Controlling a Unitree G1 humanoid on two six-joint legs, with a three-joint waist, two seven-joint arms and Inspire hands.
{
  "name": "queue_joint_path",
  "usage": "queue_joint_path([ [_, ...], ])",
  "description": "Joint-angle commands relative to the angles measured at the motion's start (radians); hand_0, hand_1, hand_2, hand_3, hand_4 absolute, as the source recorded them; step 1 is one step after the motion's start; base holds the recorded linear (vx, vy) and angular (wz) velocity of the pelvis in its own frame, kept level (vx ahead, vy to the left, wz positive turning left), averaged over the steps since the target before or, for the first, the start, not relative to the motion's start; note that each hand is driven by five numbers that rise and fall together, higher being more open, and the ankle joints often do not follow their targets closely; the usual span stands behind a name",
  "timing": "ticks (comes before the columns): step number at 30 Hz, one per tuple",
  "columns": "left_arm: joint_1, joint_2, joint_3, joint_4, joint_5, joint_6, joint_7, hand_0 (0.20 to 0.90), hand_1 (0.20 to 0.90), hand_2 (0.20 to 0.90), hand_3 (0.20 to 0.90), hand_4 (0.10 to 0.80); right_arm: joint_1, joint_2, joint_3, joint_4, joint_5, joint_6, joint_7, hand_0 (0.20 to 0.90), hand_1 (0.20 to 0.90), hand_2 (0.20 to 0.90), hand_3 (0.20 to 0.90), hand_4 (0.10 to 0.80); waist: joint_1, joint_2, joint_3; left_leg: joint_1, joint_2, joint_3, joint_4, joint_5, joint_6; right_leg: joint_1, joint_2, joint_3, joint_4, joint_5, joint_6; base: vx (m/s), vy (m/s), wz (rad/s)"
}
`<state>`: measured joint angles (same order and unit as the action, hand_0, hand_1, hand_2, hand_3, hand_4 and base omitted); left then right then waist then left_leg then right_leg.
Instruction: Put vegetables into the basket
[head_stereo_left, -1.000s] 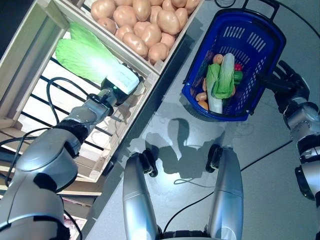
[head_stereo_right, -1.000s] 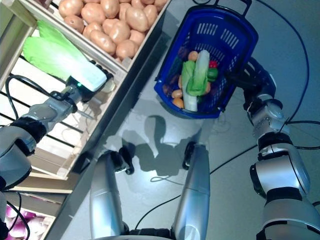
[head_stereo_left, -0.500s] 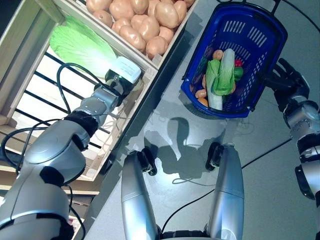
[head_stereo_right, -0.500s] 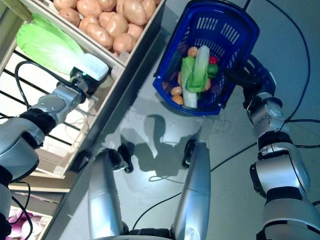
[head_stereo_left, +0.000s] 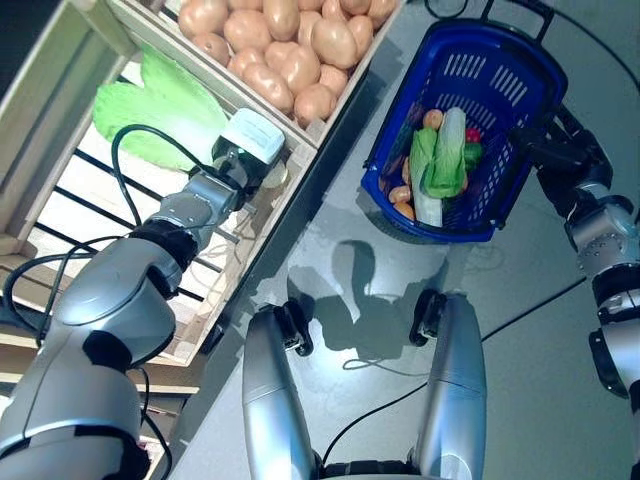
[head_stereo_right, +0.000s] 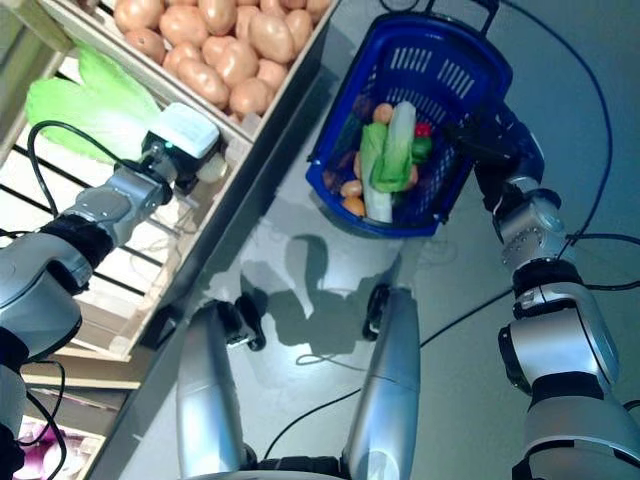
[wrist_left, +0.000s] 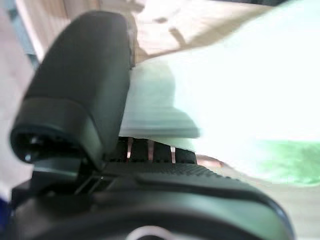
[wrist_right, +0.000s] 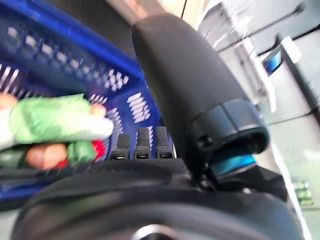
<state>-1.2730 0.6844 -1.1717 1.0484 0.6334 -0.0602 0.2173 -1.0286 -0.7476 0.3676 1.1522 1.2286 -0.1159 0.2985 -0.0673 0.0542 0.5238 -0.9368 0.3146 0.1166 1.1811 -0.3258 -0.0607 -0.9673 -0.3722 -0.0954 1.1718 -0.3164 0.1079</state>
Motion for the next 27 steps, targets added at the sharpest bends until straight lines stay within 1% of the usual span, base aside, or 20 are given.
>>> queue_joint_path([
  [1, -0.092, 0.128, 0.023, 0.019, -0.044, -0.002, 0.105, 0.300, 0.300, 0.300, 0.300, 0.400, -0.043, 0.013, -0.046, -0.107, 0.067, -0.056, 0.088, 0.900, 0.900, 0.900, 0.900, 0.800, 0.000, -0.038, -0.034, 0.116, 0.028, -0.006, -0.109, -0.046, -0.069, 0.141, -0.045, 0.000, -0.127, 0.043, 0.033, 0.037, -0.020, 0.05],
  [3, -0.074, 0.136, 0.037, 0.011, -0.083, -0.026, 0.120, 0.300, 0.300, 0.300, 0.300, 0.400, -0.033, 0.018, -0.046, -0.118, 0.073, -0.047, 0.093, 0.900, 0.900, 0.900, 0.900, 0.800, 0.002, -0.039, -0.047, 0.146, 0.027, 0.000, -0.132, -0.040, -0.068, 0.170, -0.044, -0.007, -0.141, 0.040, 0.029, 0.051, -0.020, 0.06],
  [4, -0.055, 0.141, 0.055, 0.009, -0.092, -0.056, 0.135, 0.300, 0.300, 0.300, 0.300, 0.400, -0.023, 0.026, -0.050, -0.124, 0.071, -0.035, 0.094, 0.900, 0.900, 0.900, 0.900, 0.800, 0.005, -0.040, -0.063, 0.175, 0.028, 0.002, -0.155, -0.033, -0.069, 0.197, -0.044, -0.012, -0.154, 0.038, 0.025, 0.064, -0.015, 0.08],
  [6, -0.032, 0.151, 0.072, -0.001, -0.113, -0.077, 0.153, 0.300, 0.300, 0.300, 0.300, 0.400, -0.009, 0.033, -0.052, -0.135, 0.060, -0.023, 0.095, 0.900, 0.900, 0.900, 0.900, 0.800, 0.008, -0.040, -0.078, 0.208, 0.026, 0.006, -0.188, -0.021, -0.072, 0.227, -0.042, -0.018, -0.173, 0.038, 0.022, 0.068, -0.007, 0.03],
  [7, -0.008, 0.157, 0.090, -0.007, -0.089, -0.099, 0.177, 0.300, 0.300, 0.300, 0.300, 0.400, 0.004, 0.038, -0.053, -0.143, 0.050, -0.013, 0.093, 0.900, 0.900, 0.900, 0.900, 0.800, 0.011, -0.041, -0.093, 0.242, 0.025, 0.010, -0.222, -0.009, -0.072, 0.257, -0.040, -0.023, -0.194, 0.039, 0.019, 0.063, -0.003, -0.03],
  [11, 0.061, 0.182, 0.122, -0.048, -0.048, -0.127, 0.219, 0.300, 0.300, 0.300, 0.300, 0.400, 0.051, 0.052, -0.058, -0.163, 0.010, 0.018, 0.091, 0.900, 0.900, 0.900, 0.900, 0.800, 0.022, -0.040, -0.141, 0.325, 0.018, 0.029, -0.302, 0.022, -0.070, 0.341, -0.034, -0.052, -0.244, 0.040, 0.008, 0.069, -0.016, 0.02],
  [13, 0.092, 0.195, 0.136, -0.066, -0.073, -0.141, 0.231, 0.300, 0.300, 0.300, 0.300, 0.400, 0.067, 0.055, -0.062, -0.173, 0.007, 0.032, 0.092, 0.900, 0.900, 0.900, 0.900, 0.800, 0.028, -0.042, -0.161, 0.357, 0.013, 0.035, -0.330, 0.029, -0.066, 0.374, -0.029, -0.062, -0.262, 0.036, 0.003, 0.064, -0.041, 0.01],
  [15, 0.126, 0.207, 0.161, -0.086, -0.130, -0.161, 0.241, 0.300, 0.300, 0.300, 0.300, 0.400, 0.087, 0.057, -0.068, -0.189, 0.003, 0.051, 0.082, 0.900, 0.900, 0.900, 0.900, 0.800, 0.035, -0.045, -0.182, 0.398, 0.008, 0.039, -0.363, 0.038, -0.062, 0.419, -0.025, -0.075, -0.287, 0.033, -0.005, 0.079, -0.055, 0.04],
  [16, 0.163, 0.215, 0.201, -0.105, -0.189, -0.192, 0.243, 0.300, 0.300, 0.300, 0.300, 0.400, 0.106, 0.055, -0.073, -0.196, -0.019, 0.061, 0.070, 0.900, 0.900, 0.900, 0.900, 0.800, 0.044, -0.048, -0.203, 0.438, 0.002, 0.043, -0.400, 0.048, -0.059, 0.461, -0.020, -0.088, -0.316, 0.033, -0.010, 0.080, -0.045, 0.02],
  [17, 0.176, 0.216, 0.213, -0.110, -0.217, -0.198, 0.243, 0.300, 0.300, 0.300, 0.300, 0.400, 0.113, 0.055, -0.075, -0.198, -0.027, 0.061, 0.069, 0.900, 0.900, 0.900, 0.900, 0.800, 0.047, -0.049, -0.208, 0.450, 0.000, 0.043, -0.409, 0.050, -0.058, 0.474, -0.019, -0.092, -0.324, 0.034, -0.012, 0.093, -0.046, 0.01],
  [18, 0.204, 0.216, 0.248, -0.129, -0.261, -0.210, 0.242, 0.300, 0.300, 0.300, 0.300, 0.400, 0.127, 0.058, -0.080, -0.205, -0.042, 0.059, 0.064, 0.900, 0.900, 0.900, 0.900, 0.800, 0.054, -0.051, -0.218, 0.475, -0.007, 0.043, -0.433, 0.056, -0.056, 0.497, -0.018, -0.101, -0.341, 0.036, -0.013, 0.081, -0.036, 0.05],
  [19, 0.241, 0.215, 0.299, -0.153, -0.303, -0.222, 0.232, 0.300, 0.300, 0.300, 0.300, 0.400, 0.146, 0.063, -0.087, -0.219, -0.061, 0.055, 0.055, 0.900, 0.900, 0.900, 0.900, 0.800, 0.062, -0.054, -0.231, 0.504, -0.014, 0.045, -0.461, 0.065, -0.054, 0.528, -0.015, -0.113, -0.366, 0.042, -0.015, 0.044, -0.044, 0.17],
  [20, 0.282, 0.212, 0.357, -0.180, -0.362, -0.256, 0.224, 0.300, 0.300, 0.300, 0.300, 0.400, 0.164, 0.067, -0.093, -0.238, -0.076, 0.050, 0.037, 0.900, 0.900, 0.900, 0.900, 0.800, 0.070, -0.057, -0.243, 0.529, -0.019, 0.052, -0.508, 0.103, -0.042, 0.555, -0.012, -0.134, -0.412, 0.074, -0.027, 0.078, -0.057, 0.22],
  [21, 0.337, 0.204, 0.437, -0.223, -0.414, -0.283, 0.192, 0.300, 0.300, 0.300, 0.300, 0.400, 0.198, 0.083, -0.106, -0.268, -0.103, 0.045, 0.026, 0.900, 0.900, 0.900, 0.900, 0.800, 0.081, -0.060, -0.262, 0.573, -0.033, 0.048, -0.562, 0.124, -0.042, 0.605, -0.001, -0.151, -0.466, 0.090, -0.027, 0.054, -0.046, 0.20],
  [22, 0.351, 0.203, 0.454, -0.234, -0.437, -0.291, 0.189, 0.300, 0.300, 0.300, 0.300, 0.400, 0.205, 0.087, -0.109, -0.275, -0.111, 0.043, 0.024, 0.900, 0.900, 0.900, 0.900, 0.800, 0.083, -0.061, -0.267, 0.585, -0.036, 0.047, -0.576, 0.131, -0.041, 0.617, 0.001, -0.155, -0.481, 0.095, -0.027, 0.155, -0.061, 0.16],
  [23, 0.397, 0.195, 0.511, -0.269, -0.500, -0.319, 0.166, 0.300, 0.300, 0.300, 0.300, 0.400, 0.240, 0.105, -0.121, -0.302, -0.154, 0.037, 0.021, 0.900, 0.900, 0.900, 0.900, 0.800, 0.091, -0.065, -0.286, 0.621, -0.046, 0.050, -0.616, 0.148, -0.042, 0.658, 0.012, -0.168, -0.526, 0.108, -0.026, 0.165, -0.062, 0.12],
  [24, 0.447, 0.185, 0.573, -0.316, -0.552, -0.319, 0.124, 0.300, 0.300, 0.300, 0.300, 0.400, 0.275, 0.115, -0.126, -0.334, -0.192, 0.034, 0.016, 0.900, 0.900, 0.900, 0.900, 0.800, 0.096, -0.069, -0.306, 0.662, -0.053, 0.058, -0.670, 0.168, -0.043, 0.704, 0.024, -0.186, -0.590, 0.125, -0.023, 0.176, -0.064, 0.10],
  [25, 0.462, 0.180, 0.591, -0.328, -0.571, -0.322, 0.118, 0.300, 0.300, 0.300, 0.300, 0.400, 0.283, 0.118, -0.126, -0.343, -0.201, 0.036, 0.014, 0.900, 0.900, 0.900, 0.900, 0.800, 0.097, -0.069, -0.313, 0.677, -0.055, 0.062, -0.689, 0.174, -0.044, 0.720, 0.029, -0.192, -0.611, 0.129, -0.022, 0.205, -0.063, 0.12],
  [26, 0.525, 0.155, 0.664, -0.387, -0.684, -0.318, 0.052, 0.300, 0.300, 0.300, 0.300, 0.400, 0.318, 0.134, -0.126, -0.390, -0.232, 0.048, 0.040, 0.900, 0.900, 0.900, 0.900, 0.800, 0.103, -0.075, -0.344, 0.736, -0.065, 0.078, -0.767, 0.205, -0.049, 0.785, 0.053, -0.216, -0.705, 0.153, -0.016, 0.191, -0.054, 0.16],
  [27, 0.564, 0.135, 0.707, -0.421, -0.758, -0.318, 0.009, 0.300, 0.300, 0.300, 0.300, 0.400, 0.339, 0.144, -0.125, -0.411, -0.253, 0.046, 0.064, 0.900, 0.900, 0.900, 0.900, 0.800, 0.107, -0.077, -0.362, 0.770, -0.074, 0.082, -0.815, 0.222, -0.052, 0.825, 0.069, -0.230, -0.764, 0.168, -0.013, 0.278, -0.079, 0.10],
])
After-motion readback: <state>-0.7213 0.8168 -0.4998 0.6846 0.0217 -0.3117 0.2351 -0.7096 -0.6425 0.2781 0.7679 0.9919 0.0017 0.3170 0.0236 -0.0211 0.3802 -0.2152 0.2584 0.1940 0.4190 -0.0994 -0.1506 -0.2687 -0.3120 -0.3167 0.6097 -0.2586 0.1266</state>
